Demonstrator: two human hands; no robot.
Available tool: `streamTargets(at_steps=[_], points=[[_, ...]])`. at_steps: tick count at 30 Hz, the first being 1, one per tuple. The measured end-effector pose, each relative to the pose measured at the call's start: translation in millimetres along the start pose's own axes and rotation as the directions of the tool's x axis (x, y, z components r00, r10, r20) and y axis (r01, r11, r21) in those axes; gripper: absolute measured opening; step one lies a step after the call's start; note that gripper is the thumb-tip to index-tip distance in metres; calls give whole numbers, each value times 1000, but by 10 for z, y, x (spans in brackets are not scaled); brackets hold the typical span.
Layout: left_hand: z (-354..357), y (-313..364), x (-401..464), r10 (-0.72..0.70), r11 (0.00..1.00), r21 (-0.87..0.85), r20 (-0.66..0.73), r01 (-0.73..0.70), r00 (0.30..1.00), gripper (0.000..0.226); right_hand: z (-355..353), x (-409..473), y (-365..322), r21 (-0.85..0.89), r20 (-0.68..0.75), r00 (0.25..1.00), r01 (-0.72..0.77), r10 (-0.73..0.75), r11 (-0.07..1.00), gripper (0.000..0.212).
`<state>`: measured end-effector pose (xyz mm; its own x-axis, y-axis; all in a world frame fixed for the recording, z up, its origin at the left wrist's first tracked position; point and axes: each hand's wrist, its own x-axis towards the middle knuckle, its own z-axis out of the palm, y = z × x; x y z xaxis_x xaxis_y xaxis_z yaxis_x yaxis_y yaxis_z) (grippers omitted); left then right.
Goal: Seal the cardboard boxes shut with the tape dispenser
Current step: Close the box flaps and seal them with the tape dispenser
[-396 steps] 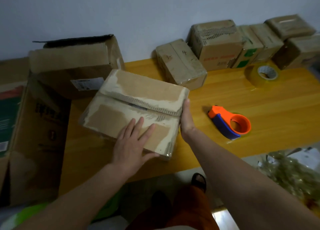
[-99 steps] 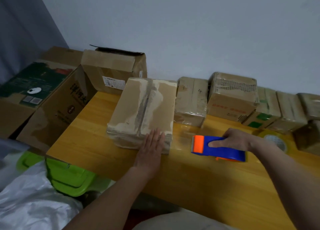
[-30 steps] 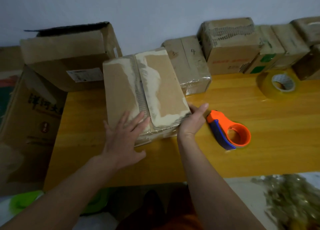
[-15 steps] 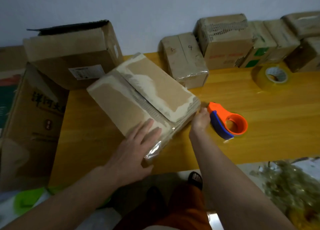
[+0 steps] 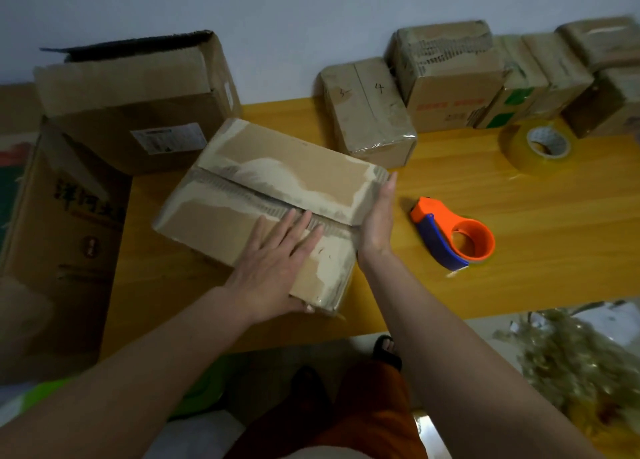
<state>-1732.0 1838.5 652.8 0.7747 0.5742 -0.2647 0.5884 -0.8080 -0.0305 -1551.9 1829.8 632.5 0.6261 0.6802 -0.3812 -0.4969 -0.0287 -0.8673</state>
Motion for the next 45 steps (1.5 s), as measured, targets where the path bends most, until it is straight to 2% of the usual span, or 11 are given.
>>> streamTargets(at_steps=[2,5,9,12,16,21,25,29,33,41,45], points=[[18,41,-16,-71,997,-11,-1,71,997,136,53,39,-28,32,113,991,-80,76,996,62],[45,106,-67,-184,982,-38,-31,183,983,134,65,4,-117,-247,311,935,-96,172,964,68],[57,171,-82,-243,969,-56,-47,241,969,135,-41,-157,-207,-443,144,986,-11,83,896,58],[42,192,-48,-229,972,-61,-60,226,972,132,-50,-427,-91,-476,260,965,146,-19,867,62],[36,172,-9,-186,982,-53,-70,182,980,129,-5,-481,55,-399,230,973,116,-23,909,57],[36,158,32,-206,978,-57,-59,203,977,129,-18,-332,152,-244,309,932,-117,192,963,60],[7,201,73,-283,955,-109,-52,276,958,130,-91,-205,-75,-428,439,824,-159,358,890,65],[2,328,141,-346,934,-122,-71,337,935,130,-281,-254,-215,-498,278,949,9,149,867,58],[-27,466,222,-394,912,-146,-54,383,918,132,-250,-571,26,-493,251,962,223,-108,841,46],[-105,509,269,-429,891,-180,-34,417,903,127,-129,-431,202,-32,-50,998,-33,31,999,67],[-90,488,285,-431,892,-174,-45,418,901,126,-80,-502,316,-327,-133,953,218,-273,920,68]])
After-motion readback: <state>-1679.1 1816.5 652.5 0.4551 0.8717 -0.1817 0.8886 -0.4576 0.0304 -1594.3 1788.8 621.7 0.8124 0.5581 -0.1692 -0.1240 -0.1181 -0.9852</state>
